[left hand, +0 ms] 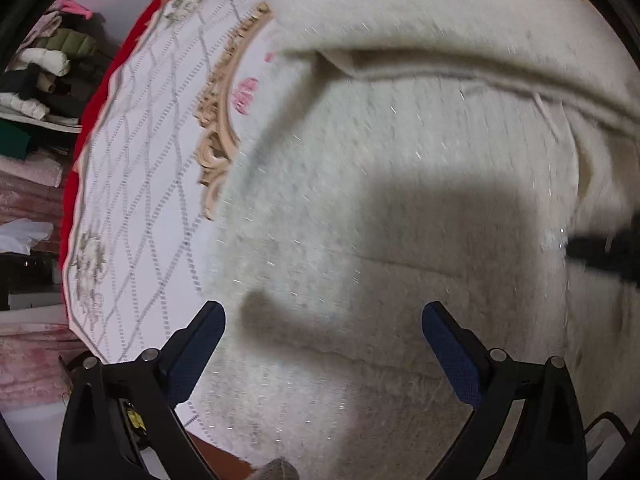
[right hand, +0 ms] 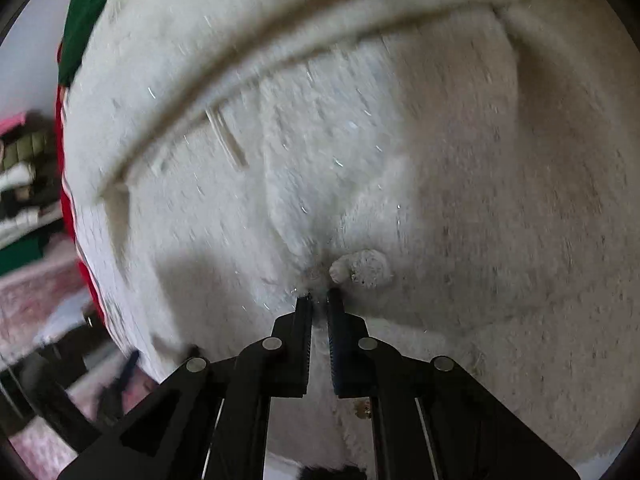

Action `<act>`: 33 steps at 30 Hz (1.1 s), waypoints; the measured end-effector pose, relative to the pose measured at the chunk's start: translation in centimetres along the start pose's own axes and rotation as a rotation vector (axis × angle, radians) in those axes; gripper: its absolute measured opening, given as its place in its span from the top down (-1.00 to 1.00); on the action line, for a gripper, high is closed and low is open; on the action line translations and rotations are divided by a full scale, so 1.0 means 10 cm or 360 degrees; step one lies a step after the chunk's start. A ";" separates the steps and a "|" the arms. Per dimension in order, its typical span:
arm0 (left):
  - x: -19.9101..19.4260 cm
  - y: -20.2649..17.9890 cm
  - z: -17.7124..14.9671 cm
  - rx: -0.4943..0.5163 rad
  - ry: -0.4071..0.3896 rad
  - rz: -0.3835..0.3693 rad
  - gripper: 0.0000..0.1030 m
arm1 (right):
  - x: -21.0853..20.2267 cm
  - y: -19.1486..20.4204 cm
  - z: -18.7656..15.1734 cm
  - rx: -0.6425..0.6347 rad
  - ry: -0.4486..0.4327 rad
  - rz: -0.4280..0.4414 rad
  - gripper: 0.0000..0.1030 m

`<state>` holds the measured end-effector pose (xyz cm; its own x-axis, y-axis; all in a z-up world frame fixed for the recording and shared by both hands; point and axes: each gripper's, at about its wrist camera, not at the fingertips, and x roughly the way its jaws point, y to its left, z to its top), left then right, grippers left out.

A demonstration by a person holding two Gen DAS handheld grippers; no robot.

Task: Fold large clothes

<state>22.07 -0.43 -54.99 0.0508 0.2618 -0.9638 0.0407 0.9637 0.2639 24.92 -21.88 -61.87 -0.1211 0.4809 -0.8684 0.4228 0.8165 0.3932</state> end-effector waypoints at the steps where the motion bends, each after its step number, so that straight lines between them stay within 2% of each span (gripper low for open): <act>1: 0.04 -0.01 -0.01 0.0001 0.0013 -0.0015 -0.96 | -0.03 0.05 0.01 0.0005 -0.0021 0.0018 0.85; 4: 0.06 0.00 -0.03 -0.0018 0.0015 -0.0041 -0.96 | -0.11 0.19 -0.01 -0.0041 -0.0078 0.0096 0.85; 8: -0.02 0.11 0.02 -0.0074 0.0024 -0.0087 -0.96 | 0.05 0.09 0.10 -0.0007 0.0119 0.0193 0.77; 10: -0.15 0.20 0.12 -0.0115 -0.0027 -0.0096 -0.96 | -0.14 -0.02 0.15 0.0018 0.0155 0.0297 0.70; 11: -0.21 0.22 0.17 -0.0131 -0.0063 -0.0088 -0.96 | -0.29 -0.08 0.18 0.0014 0.0139 0.0305 0.42; 12: -0.27 0.25 0.24 -0.0146 -0.0106 -0.0069 -0.96 | -0.48 -0.12 0.20 -0.0005 0.0085 0.0290 -0.02; 14: -0.33 0.29 0.44 -0.0165 -0.0201 -0.0009 -0.96 | -0.90 -0.22 0.25 -0.0062 -0.0091 0.0207 -0.39; 15: -0.31 0.29 0.52 -0.0158 -0.0226 0.0036 -0.96 | -1.15 -0.28 0.30 -0.0113 -0.0208 0.0077 -0.40; 16: -0.27 0.28 0.61 -0.0153 -0.0236 0.0086 -0.96 | -1.25 -0.32 0.33 -0.0141 -0.0258 -0.0030 -0.40; 18: -0.15 0.28 0.84 -0.0152 -0.0267 0.0172 -0.96 | -1.43 -0.45 0.49 -0.0183 -0.0357 -0.0387 -0.40; 20: -0.02 0.23 1.04 -0.0128 -0.0278 0.0294 -0.96 | -1.47 -0.59 0.65 -0.0183 -0.0396 -0.0566 -0.40; 24: 0.26 0.24 1.35 -0.0113 -0.0253 0.0475 -0.96 | -1.29 -0.75 1.05 -0.0303 -0.0345 -0.0769 -0.39; 26: 0.41 0.33 1.45 -0.0158 -0.0216 0.0499 -1.00 | -1.22 -0.76 1.20 -0.0352 -0.0347 -0.0765 -0.33; 28: 0.47 0.44 1.47 -0.0241 -0.0201 0.0457 -1.00 | -1.19 -0.73 1.30 -0.0383 -0.0348 -0.0700 -0.04; 30: 0.46 0.44 1.52 -0.0278 -0.0222 0.0477 -1.00 | -1.23 -0.70 1.35 -0.0375 -0.0388 -0.0600 0.41; 32: 0.48 0.47 1.58 -0.0318 -0.0223 0.0484 -1.00 | -1.32 -0.73 1.37 -0.0322 -0.0450 -0.0533 0.59; 33: 0.49 0.49 1.60 -0.0340 -0.0218 0.0475 -1.00 | -1.39 -0.79 1.38 -0.0254 -0.0488 -0.0486 0.59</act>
<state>38.50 4.71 -57.86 0.1622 0.5364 -0.8282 -0.2038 0.8394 0.5038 35.68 -39.44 -57.13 0.0626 0.1133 -0.9916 0.2626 0.9567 0.1259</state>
